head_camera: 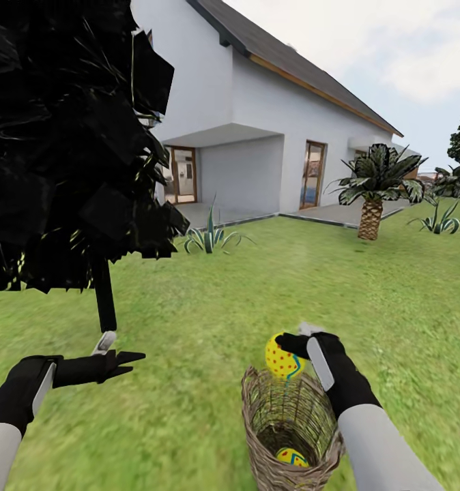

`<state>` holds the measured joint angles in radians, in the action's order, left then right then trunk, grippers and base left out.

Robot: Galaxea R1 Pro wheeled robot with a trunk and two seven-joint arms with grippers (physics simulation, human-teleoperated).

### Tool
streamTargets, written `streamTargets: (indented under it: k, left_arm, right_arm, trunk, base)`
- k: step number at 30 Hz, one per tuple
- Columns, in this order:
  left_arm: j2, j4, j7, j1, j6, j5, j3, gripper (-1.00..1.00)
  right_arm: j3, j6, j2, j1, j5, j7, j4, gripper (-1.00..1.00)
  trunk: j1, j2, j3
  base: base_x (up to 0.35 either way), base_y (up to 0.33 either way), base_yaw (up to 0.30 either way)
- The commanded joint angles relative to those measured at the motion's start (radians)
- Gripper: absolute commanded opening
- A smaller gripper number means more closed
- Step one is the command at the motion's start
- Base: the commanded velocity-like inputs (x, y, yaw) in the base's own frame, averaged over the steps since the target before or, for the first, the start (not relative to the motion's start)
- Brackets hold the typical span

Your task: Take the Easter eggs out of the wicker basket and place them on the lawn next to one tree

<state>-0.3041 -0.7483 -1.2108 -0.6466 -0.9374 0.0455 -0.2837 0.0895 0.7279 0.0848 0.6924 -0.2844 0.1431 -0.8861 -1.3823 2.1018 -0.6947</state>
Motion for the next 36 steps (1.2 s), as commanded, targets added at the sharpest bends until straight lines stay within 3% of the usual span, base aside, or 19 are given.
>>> streamTargets:
  k: [1,5,16,22,29,36]
  left_arm:
    - [0.000,0.000,-0.007,-0.001,-0.009,0.005,-0.003,1.00]
    - [0.000,0.000,-0.010,-0.001,-0.009,0.005,-0.002,1.00]
    - [0.000,0.000,-0.012,-0.001,-0.008,0.004,-0.002,1.00]
    - [-0.001,0.000,-0.012,-0.001,-0.002,0.004,-0.003,1.00]
    - [-0.002,0.000,-0.012,-0.001,0.000,0.004,-0.003,1.00]
    - [-0.003,0.000,-0.013,-0.001,0.005,0.004,-0.004,1.00]
  right_arm:
    - [0.010,0.007,0.000,-0.002,-0.028,-0.002,-0.008,-1.00]
    - [0.029,0.010,0.000,-0.007,-0.055,-0.075,-0.014,-1.00]
    - [0.033,0.007,-0.010,-0.007,-0.056,-0.119,-0.011,-1.00]
    - [0.037,0.002,-0.016,-0.007,-0.057,-0.123,-0.004,-1.00]
    - [0.079,0.001,-0.016,-0.007,-0.057,-0.123,-0.001,-1.00]
    - [0.081,0.001,-0.016,-0.007,-0.058,-0.123,0.002,-1.00]
  trunk:
    - [0.004,-0.007,0.002]
    - [0.019,-0.035,0.015]
    - [0.062,-0.112,0.049]
    - [0.085,-0.154,0.068]
    - [0.111,-0.203,0.090]
    - [0.138,-0.252,0.110]
  base:
    - [0.000,0.000,0.000]
    - [-0.196,0.000,-0.034]
    - [-0.306,0.000,-0.266]
    - [-0.319,0.000,-0.281]
    - [-0.319,0.000,-0.280]
    - [-0.301,0.000,-0.276]
